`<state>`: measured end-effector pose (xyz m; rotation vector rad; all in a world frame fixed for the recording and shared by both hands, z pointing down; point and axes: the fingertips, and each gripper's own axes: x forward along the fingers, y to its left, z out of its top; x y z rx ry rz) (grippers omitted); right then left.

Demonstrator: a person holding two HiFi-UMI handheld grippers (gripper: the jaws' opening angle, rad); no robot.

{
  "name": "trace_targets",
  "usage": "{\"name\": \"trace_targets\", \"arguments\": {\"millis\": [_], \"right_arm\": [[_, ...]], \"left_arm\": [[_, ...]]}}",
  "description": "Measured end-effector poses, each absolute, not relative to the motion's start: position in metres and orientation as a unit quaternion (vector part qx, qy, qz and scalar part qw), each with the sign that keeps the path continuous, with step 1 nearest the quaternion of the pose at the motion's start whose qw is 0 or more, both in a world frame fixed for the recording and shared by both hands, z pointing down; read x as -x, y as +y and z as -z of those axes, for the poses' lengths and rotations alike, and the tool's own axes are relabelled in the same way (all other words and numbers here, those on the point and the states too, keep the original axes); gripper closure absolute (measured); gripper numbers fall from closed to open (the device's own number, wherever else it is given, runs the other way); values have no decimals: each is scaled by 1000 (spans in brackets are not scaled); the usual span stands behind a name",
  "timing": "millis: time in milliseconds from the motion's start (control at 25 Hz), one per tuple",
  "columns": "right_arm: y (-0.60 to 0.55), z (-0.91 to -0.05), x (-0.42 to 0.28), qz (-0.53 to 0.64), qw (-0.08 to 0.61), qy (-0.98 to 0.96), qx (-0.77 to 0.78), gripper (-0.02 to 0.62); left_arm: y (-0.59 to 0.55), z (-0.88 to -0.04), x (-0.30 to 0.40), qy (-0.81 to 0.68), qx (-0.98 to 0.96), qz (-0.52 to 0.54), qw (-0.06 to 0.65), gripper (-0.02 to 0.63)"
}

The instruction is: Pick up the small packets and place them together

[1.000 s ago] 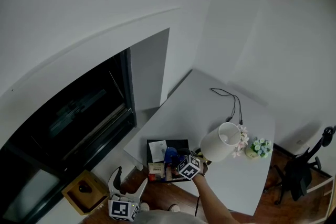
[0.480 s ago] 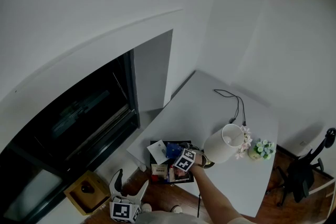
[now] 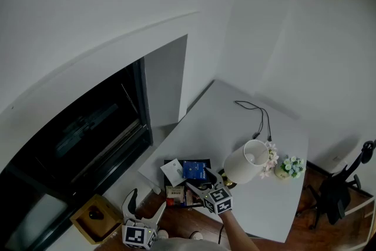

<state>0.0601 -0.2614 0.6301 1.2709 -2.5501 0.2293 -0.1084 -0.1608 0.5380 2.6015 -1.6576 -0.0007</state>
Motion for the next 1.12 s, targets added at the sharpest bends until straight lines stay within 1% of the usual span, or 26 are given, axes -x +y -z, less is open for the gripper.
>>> {"name": "trace_targets", "arguments": {"millis": [160, 200, 240, 280, 400, 560, 680, 1120], "right_arm": [[-215, -565, -77, -74, -6, -893, -443, 174], [-204, -549, -85, -63, -44, -890, -449, 211], [-197, -537, -94, -48, -68, -882, -463, 295], [-192, -531, -101, -31, -68, -874, -481, 318], [-188, -536, -113, 8, -13, -859, -511, 329], [-186, -537, -123, -1, -7, -851, -525, 330], [-183, -541, -119, -1, 6, -857, -516, 330], [-177, -540, -105, 3, 6, -871, -491, 330]], "left_arm": [[-171, -537, 98, -523, -852, 3, 26, 196], [-173, -537, 96, -520, -854, 3, 25, 196], [-175, -536, 93, -518, -855, 4, 24, 196], [-176, -535, 90, -515, -857, 5, 23, 196], [-179, -530, 80, -504, -863, 3, 20, 196], [-179, -531, 69, -492, -870, 0, 17, 196], [-176, -532, 63, -487, -873, -2, 17, 196], [-171, -533, 63, -494, -869, -3, 19, 196]]}}
